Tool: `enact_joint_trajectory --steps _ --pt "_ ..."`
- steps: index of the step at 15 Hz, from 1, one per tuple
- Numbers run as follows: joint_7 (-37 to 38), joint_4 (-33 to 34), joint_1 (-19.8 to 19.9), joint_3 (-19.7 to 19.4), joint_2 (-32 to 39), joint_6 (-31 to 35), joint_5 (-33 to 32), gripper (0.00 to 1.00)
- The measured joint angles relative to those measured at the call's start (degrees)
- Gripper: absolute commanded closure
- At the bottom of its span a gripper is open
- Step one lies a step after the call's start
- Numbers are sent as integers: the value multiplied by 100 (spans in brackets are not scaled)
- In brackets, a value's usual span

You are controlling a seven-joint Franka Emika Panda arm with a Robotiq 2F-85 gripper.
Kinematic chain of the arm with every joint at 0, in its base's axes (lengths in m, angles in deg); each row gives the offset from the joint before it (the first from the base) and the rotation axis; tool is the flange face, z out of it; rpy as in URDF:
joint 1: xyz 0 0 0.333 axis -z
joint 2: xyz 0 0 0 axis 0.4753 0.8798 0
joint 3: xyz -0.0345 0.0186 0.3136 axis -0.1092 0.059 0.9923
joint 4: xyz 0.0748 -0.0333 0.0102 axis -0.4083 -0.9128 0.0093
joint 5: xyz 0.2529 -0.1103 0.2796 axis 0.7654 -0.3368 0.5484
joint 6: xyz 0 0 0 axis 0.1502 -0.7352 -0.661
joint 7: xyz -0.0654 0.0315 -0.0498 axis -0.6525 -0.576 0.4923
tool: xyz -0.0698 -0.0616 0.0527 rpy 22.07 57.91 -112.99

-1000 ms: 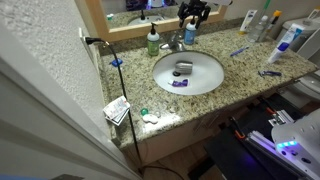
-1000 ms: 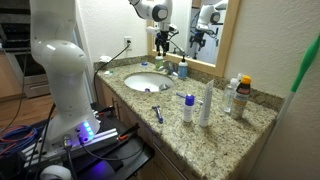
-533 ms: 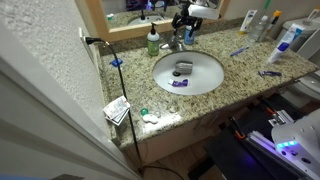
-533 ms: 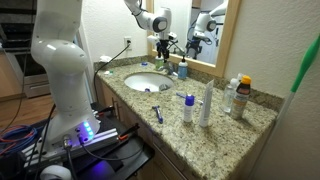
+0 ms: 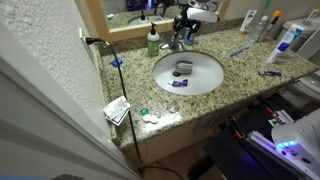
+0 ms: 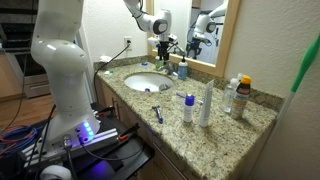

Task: Open the tap

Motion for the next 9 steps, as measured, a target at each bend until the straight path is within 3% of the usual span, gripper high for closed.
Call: enact_joint_trajectory --steps 6,9 --pt "0 1 -14 -11 0 54 -26 94" --pt "3 -17 -55 -10 -15 124 -27 93"
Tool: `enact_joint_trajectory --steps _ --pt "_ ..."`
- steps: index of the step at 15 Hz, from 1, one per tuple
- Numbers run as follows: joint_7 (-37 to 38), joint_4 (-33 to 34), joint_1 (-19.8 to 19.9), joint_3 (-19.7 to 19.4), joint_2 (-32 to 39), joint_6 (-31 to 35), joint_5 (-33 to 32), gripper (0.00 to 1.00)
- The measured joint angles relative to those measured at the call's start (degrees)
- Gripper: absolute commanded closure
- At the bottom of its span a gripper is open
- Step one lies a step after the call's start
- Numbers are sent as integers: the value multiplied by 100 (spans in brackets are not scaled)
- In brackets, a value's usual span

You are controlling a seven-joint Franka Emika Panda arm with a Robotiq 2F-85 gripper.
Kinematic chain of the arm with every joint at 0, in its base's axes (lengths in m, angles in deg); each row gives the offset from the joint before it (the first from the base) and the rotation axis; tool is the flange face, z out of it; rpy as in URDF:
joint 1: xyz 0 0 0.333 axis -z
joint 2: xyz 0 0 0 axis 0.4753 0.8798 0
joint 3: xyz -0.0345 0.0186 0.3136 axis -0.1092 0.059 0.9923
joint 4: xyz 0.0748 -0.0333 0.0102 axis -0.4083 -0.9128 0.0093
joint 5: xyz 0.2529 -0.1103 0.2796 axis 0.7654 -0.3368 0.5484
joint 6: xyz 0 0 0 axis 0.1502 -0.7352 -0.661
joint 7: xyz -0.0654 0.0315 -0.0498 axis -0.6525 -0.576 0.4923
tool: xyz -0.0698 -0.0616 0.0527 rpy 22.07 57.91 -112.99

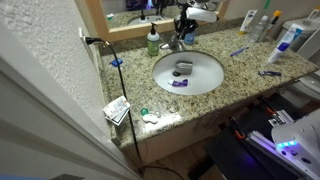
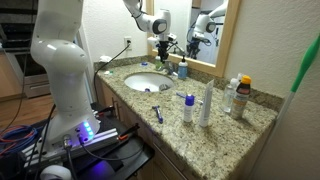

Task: Open the tap

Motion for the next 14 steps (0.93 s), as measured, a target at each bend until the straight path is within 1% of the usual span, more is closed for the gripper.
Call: enact_joint_trajectory --steps 4,10,12,14 --pt "15 -167 -19 3 -73 288 4 93" --pt "134 -722 -60 38 -301 1339 107 93" --pt "227 -813 -90 39 -337 1775 111 93" --pt "238 -820 -34 -32 -442 2081 143 93"
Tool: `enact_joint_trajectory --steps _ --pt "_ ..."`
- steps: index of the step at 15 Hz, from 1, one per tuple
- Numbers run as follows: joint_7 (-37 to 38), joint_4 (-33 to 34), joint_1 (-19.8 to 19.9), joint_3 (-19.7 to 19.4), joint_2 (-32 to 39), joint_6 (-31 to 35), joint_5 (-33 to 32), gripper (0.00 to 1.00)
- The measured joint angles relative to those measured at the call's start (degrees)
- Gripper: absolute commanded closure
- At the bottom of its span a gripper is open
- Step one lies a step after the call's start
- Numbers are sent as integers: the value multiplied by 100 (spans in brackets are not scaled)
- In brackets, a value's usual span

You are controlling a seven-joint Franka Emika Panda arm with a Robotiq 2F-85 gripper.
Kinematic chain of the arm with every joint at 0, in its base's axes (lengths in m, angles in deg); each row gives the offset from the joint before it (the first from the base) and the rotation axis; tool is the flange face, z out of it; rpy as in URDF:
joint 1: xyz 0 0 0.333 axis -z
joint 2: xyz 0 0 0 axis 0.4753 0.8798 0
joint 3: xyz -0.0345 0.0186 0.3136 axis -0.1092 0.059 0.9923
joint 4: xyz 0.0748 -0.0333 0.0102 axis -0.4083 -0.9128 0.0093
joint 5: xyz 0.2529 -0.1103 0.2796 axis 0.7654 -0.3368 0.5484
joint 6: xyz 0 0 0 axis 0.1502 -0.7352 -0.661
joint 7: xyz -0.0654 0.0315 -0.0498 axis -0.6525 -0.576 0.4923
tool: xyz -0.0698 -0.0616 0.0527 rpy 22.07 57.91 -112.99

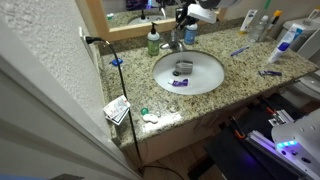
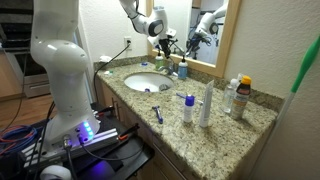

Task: Open the tap

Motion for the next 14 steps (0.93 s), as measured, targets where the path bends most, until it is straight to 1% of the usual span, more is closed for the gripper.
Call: enact_joint_trajectory --steps 3,4,5,6,7,8,9,10,11,13,14 --pt "1 -136 53 -24 -121 44 63 93" --pt "2 -158 53 -38 -177 71 63 90" --pt "2 -155 69 -85 -310 279 63 50" --pt "-17 -150 120 -142 -516 442 63 54" --pt "-54 -153 187 -165 -762 528 94 53" --pt "-101 -156 247 -168 -1023 520 136 48" --pt "-167 -168 294 -168 -1290 450 185 40" --pt "-295 -195 315 -169 -1566 289 303 32" --pt "-520 -231 320 -177 -1864 -99 511 26" --pt "-969 -344 318 -238 -2428 -1171 947 12" --pt "-1129 -428 318 -309 -2687 -1717 1084 29"
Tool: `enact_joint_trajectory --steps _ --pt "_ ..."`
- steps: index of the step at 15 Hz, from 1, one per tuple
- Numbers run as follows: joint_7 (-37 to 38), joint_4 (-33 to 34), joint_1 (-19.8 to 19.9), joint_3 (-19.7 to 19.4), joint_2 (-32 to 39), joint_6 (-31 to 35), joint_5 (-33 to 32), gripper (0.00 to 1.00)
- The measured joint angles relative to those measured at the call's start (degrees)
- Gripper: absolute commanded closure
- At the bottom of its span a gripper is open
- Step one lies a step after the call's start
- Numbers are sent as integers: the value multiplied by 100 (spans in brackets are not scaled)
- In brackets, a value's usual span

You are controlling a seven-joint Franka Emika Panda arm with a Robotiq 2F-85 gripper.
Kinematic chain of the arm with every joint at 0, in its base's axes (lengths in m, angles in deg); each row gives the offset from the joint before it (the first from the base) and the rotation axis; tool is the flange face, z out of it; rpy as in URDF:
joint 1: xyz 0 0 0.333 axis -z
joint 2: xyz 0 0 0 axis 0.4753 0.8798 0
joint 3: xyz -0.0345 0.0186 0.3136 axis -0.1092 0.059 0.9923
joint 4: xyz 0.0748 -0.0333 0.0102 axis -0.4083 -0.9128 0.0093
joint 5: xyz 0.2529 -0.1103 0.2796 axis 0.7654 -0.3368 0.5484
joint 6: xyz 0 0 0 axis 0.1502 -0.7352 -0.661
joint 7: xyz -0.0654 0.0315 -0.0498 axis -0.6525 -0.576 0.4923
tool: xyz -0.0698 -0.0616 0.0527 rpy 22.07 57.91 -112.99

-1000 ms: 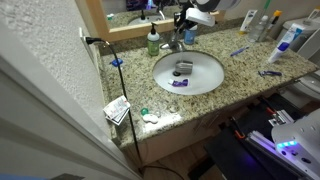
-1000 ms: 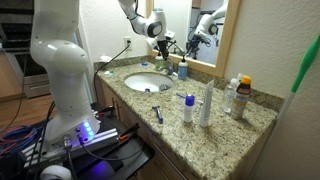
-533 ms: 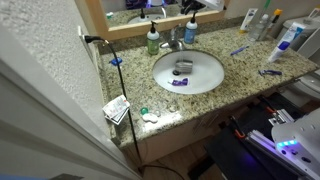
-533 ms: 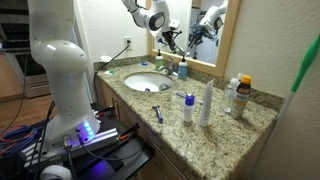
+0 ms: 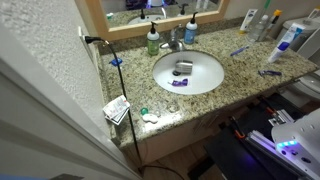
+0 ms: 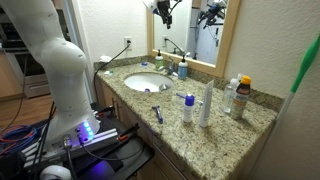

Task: Open the tap

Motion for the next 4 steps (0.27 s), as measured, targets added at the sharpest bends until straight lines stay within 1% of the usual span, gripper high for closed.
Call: enact_joint_trajectory --steps 1,2,3,4 --pt "-35 -36 10 -30 -145 -148 16 23" --pt "-23 -35 12 -28 -192 -130 13 16" --pt "-19 -33 12 -21 -171 -109 12 12" --pt "-16 -34 10 5 -122 -78 12 12"
